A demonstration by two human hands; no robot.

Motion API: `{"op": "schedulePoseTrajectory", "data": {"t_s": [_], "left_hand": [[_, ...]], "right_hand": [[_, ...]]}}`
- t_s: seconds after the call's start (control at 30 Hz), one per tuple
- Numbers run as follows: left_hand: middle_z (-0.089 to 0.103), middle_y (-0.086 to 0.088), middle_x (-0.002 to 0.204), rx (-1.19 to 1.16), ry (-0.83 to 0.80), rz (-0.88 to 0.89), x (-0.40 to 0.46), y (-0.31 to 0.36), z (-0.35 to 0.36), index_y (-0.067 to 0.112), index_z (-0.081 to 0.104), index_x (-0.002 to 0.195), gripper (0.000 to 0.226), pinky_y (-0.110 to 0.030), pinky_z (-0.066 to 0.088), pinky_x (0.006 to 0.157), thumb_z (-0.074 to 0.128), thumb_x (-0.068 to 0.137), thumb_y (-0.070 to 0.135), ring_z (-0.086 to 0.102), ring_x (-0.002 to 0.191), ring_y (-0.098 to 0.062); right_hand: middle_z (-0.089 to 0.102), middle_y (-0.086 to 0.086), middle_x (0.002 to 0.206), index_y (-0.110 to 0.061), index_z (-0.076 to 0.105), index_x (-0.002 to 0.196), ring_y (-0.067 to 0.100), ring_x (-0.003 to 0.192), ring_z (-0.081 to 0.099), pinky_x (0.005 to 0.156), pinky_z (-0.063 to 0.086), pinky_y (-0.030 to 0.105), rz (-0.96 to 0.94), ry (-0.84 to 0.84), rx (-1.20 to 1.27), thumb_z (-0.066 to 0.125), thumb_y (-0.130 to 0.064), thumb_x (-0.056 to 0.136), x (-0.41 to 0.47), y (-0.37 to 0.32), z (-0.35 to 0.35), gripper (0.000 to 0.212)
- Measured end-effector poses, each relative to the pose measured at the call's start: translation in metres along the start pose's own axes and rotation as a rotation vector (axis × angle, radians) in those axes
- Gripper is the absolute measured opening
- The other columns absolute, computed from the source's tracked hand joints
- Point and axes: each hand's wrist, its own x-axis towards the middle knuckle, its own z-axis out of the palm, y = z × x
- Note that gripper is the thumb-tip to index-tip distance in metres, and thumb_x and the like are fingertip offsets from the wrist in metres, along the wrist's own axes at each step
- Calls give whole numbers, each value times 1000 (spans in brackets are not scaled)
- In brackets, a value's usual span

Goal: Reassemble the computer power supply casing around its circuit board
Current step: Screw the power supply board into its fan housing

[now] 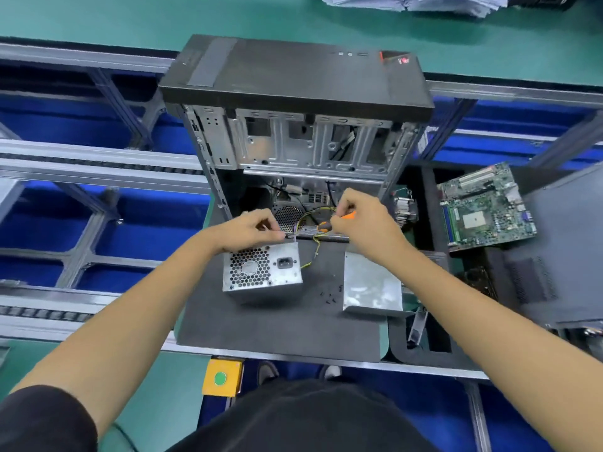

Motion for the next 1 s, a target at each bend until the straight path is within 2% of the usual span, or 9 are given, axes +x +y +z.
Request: {"op": "schedulePoseTrajectory", "data": {"t_s": [0.1,0.2,0.33,0.47,0.6,0.67,0.83,0.9,1.0], "left_hand": [[56,11,101,455,98,163,17,44,34,34,61,95,25,-40,37,95,70,87,56,45,104,-17],[58,7,105,871,-11,275,41,82,89,34,65,102,23,-35,33,87,71,87,52,48,111,-22],[68,0,124,1278,-302,78,73,90,148,29,71,113,28,-34,40,92,78,86,33,59,119,-24],[69,-2,123,1283,-392,-141,86,85,173,23,71,110,37,-34,40,85,87,78,34,65,115,-25],[70,-2,119,1253,-410,-184,89,79,179,24,65,93,23,-33,38,80,84,81,24,66,110,-25],[72,-2,116,1256,-441,-216,90,75,181,22,62,84,24,-32,43,84,85,79,18,67,107,-26],[72,2,116,1200,-467,-201,85,70,177,21,69,113,30,-36,36,103,74,86,10,62,116,-21],[74,5,109,1112,-393,-155,79,75,168,24,66,112,25,-37,33,100,70,90,12,61,112,-18],[74,9,97,831,-117,-18,60,90,135,25,67,99,11,-34,32,87,71,90,22,61,100,-12]], "right_hand": [[63,-12,76,-28,55,72,17,76,57,60,41,34,52,90,26,64,-27,75,-8,38,-18,10],[58,-9,68,-29,47,79,13,67,53,52,30,29,35,157,-147,60,-29,80,-15,76,-28,14],[53,-8,61,-30,39,83,10,56,48,48,27,29,64,161,-237,59,-31,84,-23,115,-30,19],[56,-9,63,-30,42,84,13,57,52,48,29,29,88,110,-183,59,-34,84,-30,133,-26,17],[58,-10,66,-31,42,84,9,63,52,49,31,28,86,75,-171,61,-35,84,-30,137,-24,19],[58,-10,66,-33,42,84,8,63,52,49,32,28,90,70,-159,61,-35,84,-29,136,-26,19],[58,-9,66,-33,43,82,14,61,54,50,34,29,55,59,-145,59,-31,84,-25,125,-33,16],[60,-10,70,-32,45,83,14,64,55,52,38,30,36,64,-160,58,-30,84,-24,114,-39,14],[60,-11,67,-29,44,82,10,63,54,51,36,29,-8,127,-148,56,-27,83,-26,91,-49,13]]}}
